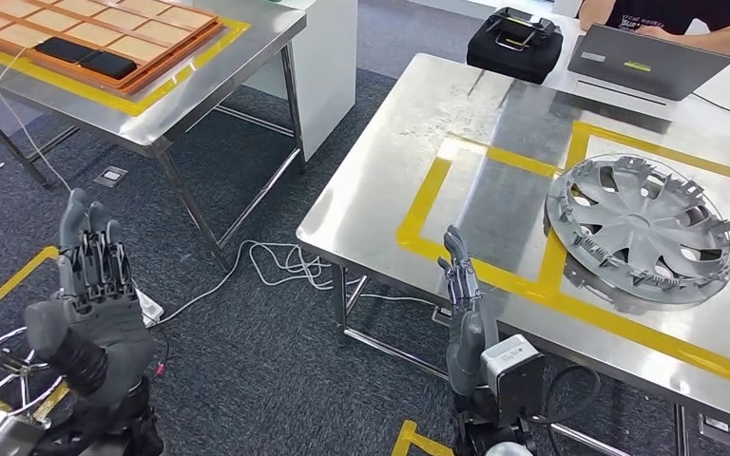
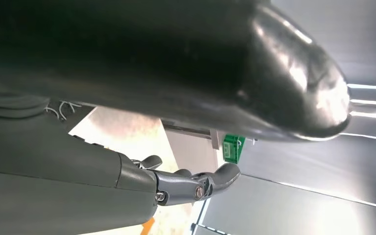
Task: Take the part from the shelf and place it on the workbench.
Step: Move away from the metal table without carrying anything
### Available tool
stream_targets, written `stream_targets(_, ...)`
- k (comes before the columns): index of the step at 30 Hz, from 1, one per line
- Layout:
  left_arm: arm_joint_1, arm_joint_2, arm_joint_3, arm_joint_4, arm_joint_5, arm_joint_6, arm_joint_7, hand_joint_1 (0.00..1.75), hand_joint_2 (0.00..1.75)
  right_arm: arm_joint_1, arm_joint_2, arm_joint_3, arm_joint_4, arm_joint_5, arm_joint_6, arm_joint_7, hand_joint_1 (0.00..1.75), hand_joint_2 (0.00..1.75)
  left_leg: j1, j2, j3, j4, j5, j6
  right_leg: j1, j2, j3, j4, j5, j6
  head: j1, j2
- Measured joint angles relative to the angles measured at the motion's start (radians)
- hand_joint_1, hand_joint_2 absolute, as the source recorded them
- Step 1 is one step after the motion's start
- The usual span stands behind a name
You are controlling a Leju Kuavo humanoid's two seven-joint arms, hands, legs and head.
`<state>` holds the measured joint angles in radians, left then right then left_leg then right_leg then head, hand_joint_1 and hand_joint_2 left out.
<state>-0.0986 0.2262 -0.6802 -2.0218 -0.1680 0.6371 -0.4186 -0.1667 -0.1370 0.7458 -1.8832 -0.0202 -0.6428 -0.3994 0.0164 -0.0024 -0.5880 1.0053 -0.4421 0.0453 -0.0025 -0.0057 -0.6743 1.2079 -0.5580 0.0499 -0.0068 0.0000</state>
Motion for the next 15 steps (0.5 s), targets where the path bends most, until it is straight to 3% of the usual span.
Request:
stream_targets(2, 0.001, 0.0, 0.0, 0.0, 0.0, -0.001, 0.0, 0.0, 0.0, 0.002, 0.0, 0.0, 0.001, 0.0, -0.001, 0.0, 0.0, 0.0, 0.0, -0.001, -0.013, 0.001, 0.008, 0.0, -0.004, 0.0, -0.023, 0.074, -0.025, 0.005, 0.01, 0.0)
stream_targets(3, 0.001, 0.0, 0.0, 0.0, 0.0, -0.001, 0.0, 0.0, 0.0, 0.002, -0.001, 0.0, 0.001, 0.0, -0.001, 0.0, 0.0, 0.0, 0.0, -0.001, -0.019, 0.001, 0.013, -0.002, -0.004, 0.0, -0.007, 0.055, -0.012, 0.004, 0.014, 0.0)
stream_targets(5, 0.001, 0.0, 0.0, 0.0, 0.0, -0.002, 0.0, 0.0, 0.0, 0.002, -0.001, 0.0, 0.002, 0.0, -0.002, 0.0, 0.0, 0.0, 0.0, -0.002, -0.026, 0.002, 0.021, -0.007, -0.004, 0.0, 0.068, -0.074, 0.039, -0.002, 0.022, 0.0)
stream_targets(7, 0.0, 0.0, 0.0, 0.0, 0.0, -0.003, 0.0, 0.0, 0.0, 0.0, -0.001, 0.0, 0.002, 0.0, -0.003, 0.0, 0.0, 0.0, -0.002, -0.003, -0.032, 0.003, 0.029, -0.017, 0.0, 0.001, 0.131, -0.186, 0.067, -0.013, 0.026, 0.0)
stream_targets(11, 0.0, 0.0, 0.0, 0.0, 0.0, -0.004, 0.001, 0.0, 0.0, 0.0, -0.001, 0.0, 0.001, 0.0, -0.007, 0.0, 0.0, 0.0, 0.001, -0.001, -0.046, 0.003, 0.041, -0.044, 0.006, 0.0, 0.142, -0.216, 0.085, -0.038, 0.023, 0.0)
stream_targets(13, 0.0, 0.001, 0.001, 0.0, 0.0, -0.004, 0.001, 0.0, 0.0, 0.0, -0.001, 0.0, 0.002, 0.0, -0.008, 0.0, 0.0, 0.0, 0.001, -0.001, -0.074, 0.059, -0.003, -0.052, 0.002, -0.002, 0.137, -0.225, 0.1, -0.051, 0.014, 0.0)
stream_targets(15, 0.002, 0.001, 0.001, 0.0, 0.0, -0.004, 0.001, 0.0, 0.0, 0.001, -0.001, 0.0, 0.002, 0.0, -0.01, 0.0, 0.0, 0.0, 0.001, 0.0, -0.125, 0.19, -0.081, -0.057, 0.002, -0.004, 0.123, -0.225, 0.111, -0.059, 0.003, 0.0)
